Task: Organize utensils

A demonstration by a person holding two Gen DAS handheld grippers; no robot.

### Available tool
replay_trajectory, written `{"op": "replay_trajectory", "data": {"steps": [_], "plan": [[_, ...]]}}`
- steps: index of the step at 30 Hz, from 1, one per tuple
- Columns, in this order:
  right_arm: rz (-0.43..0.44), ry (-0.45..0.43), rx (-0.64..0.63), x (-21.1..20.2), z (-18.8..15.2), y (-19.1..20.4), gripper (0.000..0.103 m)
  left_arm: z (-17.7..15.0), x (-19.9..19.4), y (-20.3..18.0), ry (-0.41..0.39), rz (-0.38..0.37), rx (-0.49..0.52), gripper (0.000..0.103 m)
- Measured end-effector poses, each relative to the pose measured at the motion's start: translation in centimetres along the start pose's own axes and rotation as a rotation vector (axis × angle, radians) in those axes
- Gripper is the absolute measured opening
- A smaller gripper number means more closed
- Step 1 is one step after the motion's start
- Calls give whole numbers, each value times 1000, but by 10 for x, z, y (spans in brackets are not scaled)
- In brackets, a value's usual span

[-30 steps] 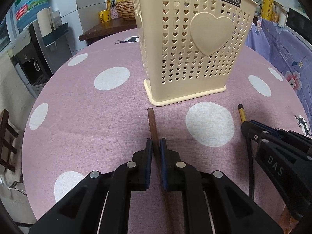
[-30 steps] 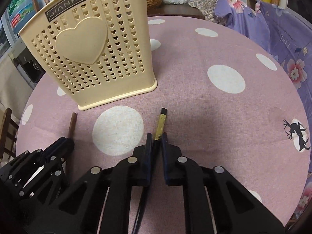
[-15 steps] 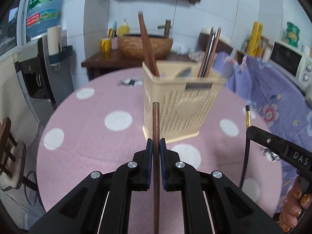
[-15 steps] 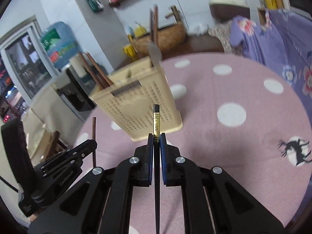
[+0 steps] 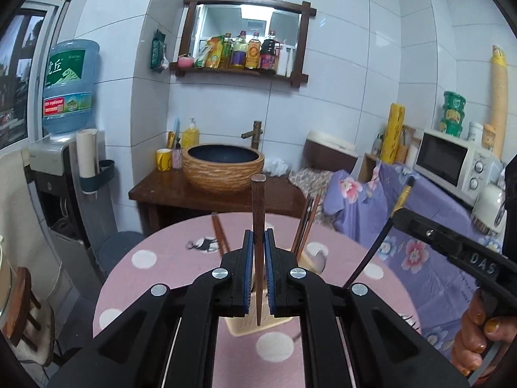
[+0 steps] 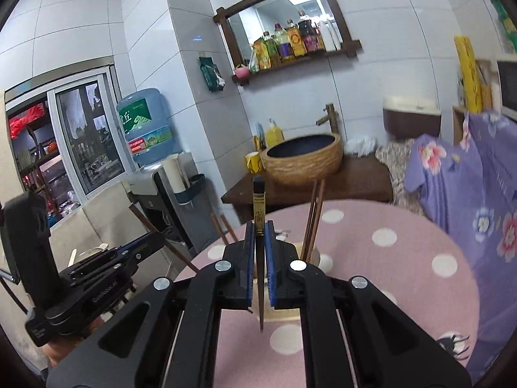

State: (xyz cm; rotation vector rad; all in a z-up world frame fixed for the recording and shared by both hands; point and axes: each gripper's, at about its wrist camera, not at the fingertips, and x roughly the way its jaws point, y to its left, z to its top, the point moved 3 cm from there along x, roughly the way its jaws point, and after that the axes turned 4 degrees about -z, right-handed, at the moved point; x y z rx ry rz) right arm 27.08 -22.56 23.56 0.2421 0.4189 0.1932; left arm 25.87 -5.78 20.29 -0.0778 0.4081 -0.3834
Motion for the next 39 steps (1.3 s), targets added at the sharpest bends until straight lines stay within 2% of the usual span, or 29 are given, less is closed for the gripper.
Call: {"op": "replay_trajectory", "data": {"steps": [3,6,8,14,17,24,26,27,29,33,35,39], "plan": [[-29,-17,-18,4,25,4,7,23,1,-1,-31,13,-2,8],[-58,-35,-46,10,44,9,7,38,4,-2,-34,-8,-25,8],[-79,-48,-46,16,56,9,7,47,9,-3,-42,10,-26,8],[-120,-108,-47,45,69,7,7,55,29,1,-42,65,-37,8],[-144,-115,-60,66,56,5,7,46,46,6,-16,77,-49,8],[-164,-2,-63,116,4,-5,7,-4,80,13,70,95,-51,8],[-161,21,-59,125,-9,-8,7,-14,81,12,46,105,-30,8],[-166,31,-58,129,-14,-10,7,-19,82,11,45,107,-20,4],[-171,52,-52,137,-25,-15,7,-28,89,11,85,83,-31,3],[-171,69,-46,144,-38,-21,7,-41,102,16,118,98,-46,3],[-166,87,-58,148,-43,-21,4,-48,108,19,137,102,-52,3],[-145,68,-60,144,-51,-24,5,-60,110,25,152,90,-76,3]]}}
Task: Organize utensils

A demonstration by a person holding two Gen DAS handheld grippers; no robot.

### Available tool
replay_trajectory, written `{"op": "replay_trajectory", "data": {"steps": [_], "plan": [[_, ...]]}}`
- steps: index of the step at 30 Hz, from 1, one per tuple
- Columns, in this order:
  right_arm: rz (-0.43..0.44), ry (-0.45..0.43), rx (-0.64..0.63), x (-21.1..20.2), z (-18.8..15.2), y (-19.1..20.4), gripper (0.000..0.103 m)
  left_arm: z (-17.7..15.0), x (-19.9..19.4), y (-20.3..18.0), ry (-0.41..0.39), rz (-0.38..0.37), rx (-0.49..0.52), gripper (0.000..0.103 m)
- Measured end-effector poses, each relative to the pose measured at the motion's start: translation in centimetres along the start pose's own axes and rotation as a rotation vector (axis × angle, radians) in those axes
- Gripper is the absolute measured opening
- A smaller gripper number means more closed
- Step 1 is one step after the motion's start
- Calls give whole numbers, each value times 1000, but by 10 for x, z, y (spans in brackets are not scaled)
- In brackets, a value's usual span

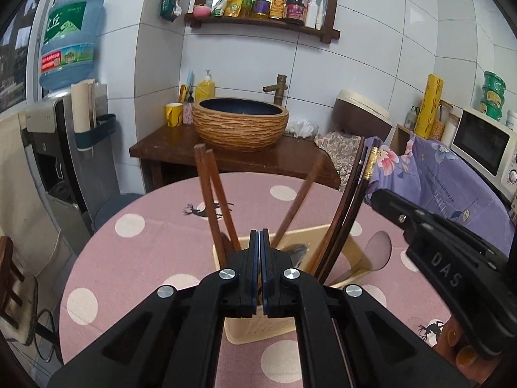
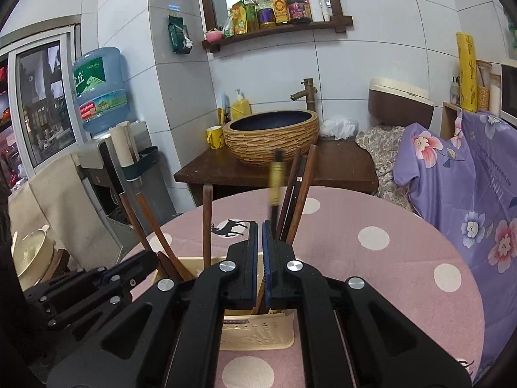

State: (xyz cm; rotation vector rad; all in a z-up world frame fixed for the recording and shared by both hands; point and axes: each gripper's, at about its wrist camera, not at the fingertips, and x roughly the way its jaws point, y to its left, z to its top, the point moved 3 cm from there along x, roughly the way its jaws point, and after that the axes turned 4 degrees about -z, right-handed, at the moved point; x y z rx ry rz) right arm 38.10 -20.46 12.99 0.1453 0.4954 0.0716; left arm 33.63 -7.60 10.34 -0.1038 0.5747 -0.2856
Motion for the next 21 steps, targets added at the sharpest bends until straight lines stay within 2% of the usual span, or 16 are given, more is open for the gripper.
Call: {"op": "replay_trajectory", "data": {"steps": [2,3,4,5,6,9,10,12,14,16,21], "plan": [[-6,-9,-8,-7,-5,-1,9,-6,-6,3,-6,-10,-1,4],[-7,-19,-12,-13,-8,-2,17,-9,-10,3,-14,-12,3,8],[-4,-30,-13,-19,-11,-2,30,-12,-16,5,-26,-13,5,13],[-2,-45,-13,-26,-15,-2,38,-17,-22,6,-43,-14,3,30],[-4,-65,-17,-36,-22,-2,51,-22,-29,8,-63,-16,1,52],[-70,-126,-56,-71,-51,0,55,-45,-55,15,-149,-8,5,66],[-92,-144,-67,-80,-59,1,67,-58,-66,17,-175,-9,17,68],[-151,-204,-77,-109,-89,2,83,-82,-87,19,-231,-3,28,84],[-179,-255,-90,-134,-120,7,84,-109,-111,22,-293,4,20,94],[-207,-290,-105,-157,-158,14,90,-141,-136,24,-355,22,10,97],[-284,-340,-199,-202,-231,32,92,-198,-170,18,-367,87,63,98]]}}
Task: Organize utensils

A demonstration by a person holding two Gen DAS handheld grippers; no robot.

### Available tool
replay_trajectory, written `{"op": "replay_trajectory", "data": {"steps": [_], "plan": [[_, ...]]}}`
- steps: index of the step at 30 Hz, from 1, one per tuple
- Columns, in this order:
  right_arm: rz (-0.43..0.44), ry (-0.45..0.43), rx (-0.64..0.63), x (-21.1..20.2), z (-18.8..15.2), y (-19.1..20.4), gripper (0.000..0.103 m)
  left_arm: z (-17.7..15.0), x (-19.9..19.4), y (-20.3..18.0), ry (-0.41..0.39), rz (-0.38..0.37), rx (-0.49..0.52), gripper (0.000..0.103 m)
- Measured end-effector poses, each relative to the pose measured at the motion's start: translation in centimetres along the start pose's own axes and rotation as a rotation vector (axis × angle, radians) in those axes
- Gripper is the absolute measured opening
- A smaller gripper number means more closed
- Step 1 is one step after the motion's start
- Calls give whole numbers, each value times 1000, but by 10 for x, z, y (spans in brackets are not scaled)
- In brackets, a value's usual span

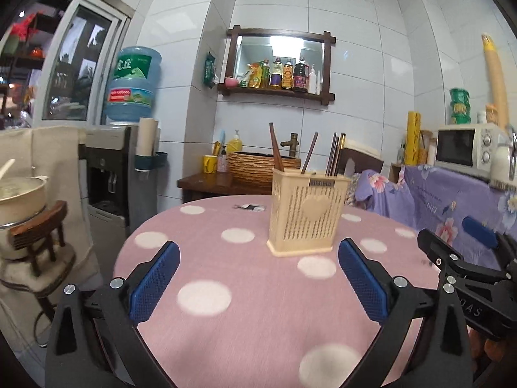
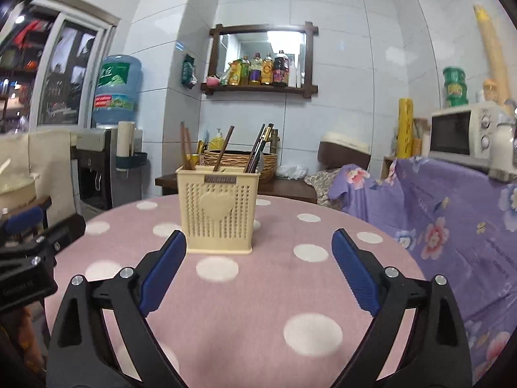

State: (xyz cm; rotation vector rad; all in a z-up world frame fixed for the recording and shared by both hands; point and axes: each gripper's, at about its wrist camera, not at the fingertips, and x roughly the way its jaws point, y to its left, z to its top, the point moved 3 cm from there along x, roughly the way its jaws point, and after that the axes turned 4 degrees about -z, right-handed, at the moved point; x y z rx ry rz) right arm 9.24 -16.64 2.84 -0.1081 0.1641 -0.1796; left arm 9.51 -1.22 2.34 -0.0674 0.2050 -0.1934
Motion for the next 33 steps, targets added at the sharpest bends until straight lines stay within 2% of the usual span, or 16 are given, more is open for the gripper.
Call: {"op": "replay_trajectory", "data": {"steps": [1,3,7,10,14,33], "plan": [[-13,-5,-15,-10,-6,2,96,-7,-9,0,7,-1,4,98],[-21,4,-26,-30,-22,3,96,-19,-23,-1,19,-8,21,98],[-33,85,-34,-51,-46,4,97,-27,-35,9,61,80,41,97],[-23,118,-1,-59,-52,1,97,-28,-42,12,54,80,21,97],[-15,105,5,-70,-51,-1,97,-32,-51,6,58,30,38,97],[11,88,5,-79,-42,-3,97,-34,-66,3,46,21,39,98]]}}
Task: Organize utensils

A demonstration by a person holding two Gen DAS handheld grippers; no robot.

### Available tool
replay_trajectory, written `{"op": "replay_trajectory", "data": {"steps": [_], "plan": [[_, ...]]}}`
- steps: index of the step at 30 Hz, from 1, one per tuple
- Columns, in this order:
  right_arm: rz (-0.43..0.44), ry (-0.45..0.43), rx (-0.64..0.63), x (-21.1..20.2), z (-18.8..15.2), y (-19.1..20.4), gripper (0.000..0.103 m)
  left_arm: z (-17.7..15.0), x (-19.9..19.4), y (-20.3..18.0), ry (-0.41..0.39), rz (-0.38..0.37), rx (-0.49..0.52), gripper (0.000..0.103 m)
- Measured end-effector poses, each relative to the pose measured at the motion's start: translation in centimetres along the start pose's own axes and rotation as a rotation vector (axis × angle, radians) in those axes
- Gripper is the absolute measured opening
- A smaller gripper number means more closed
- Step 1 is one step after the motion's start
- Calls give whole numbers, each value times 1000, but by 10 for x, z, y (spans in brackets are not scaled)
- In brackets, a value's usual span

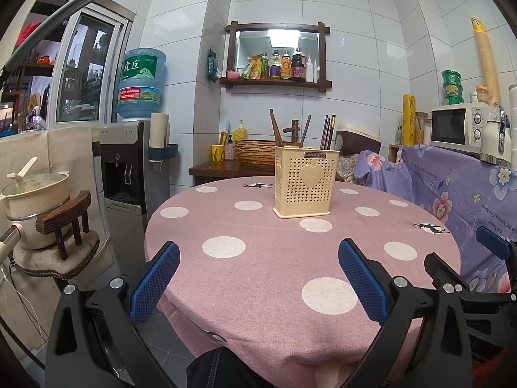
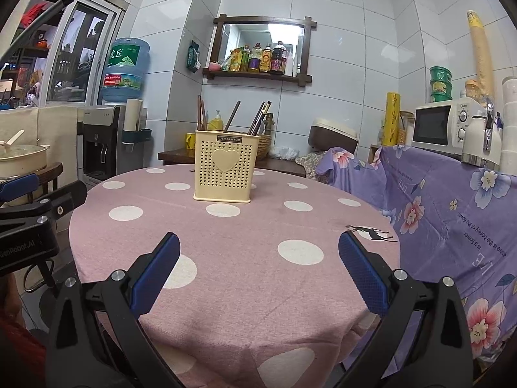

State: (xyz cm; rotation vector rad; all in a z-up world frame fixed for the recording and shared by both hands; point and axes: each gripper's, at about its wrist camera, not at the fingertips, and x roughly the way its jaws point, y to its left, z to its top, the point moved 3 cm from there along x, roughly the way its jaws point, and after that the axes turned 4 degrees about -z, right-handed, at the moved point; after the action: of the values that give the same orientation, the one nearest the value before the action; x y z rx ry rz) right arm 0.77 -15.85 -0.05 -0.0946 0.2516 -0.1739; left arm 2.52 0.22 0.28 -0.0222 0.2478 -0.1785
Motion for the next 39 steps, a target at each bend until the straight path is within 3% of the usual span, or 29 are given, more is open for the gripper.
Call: {"op": "replay_trajectory", "data": {"steps": [39], "plan": [[4,14,6,3,0,4,97,1,1,5,28,16,-9,98]]}}
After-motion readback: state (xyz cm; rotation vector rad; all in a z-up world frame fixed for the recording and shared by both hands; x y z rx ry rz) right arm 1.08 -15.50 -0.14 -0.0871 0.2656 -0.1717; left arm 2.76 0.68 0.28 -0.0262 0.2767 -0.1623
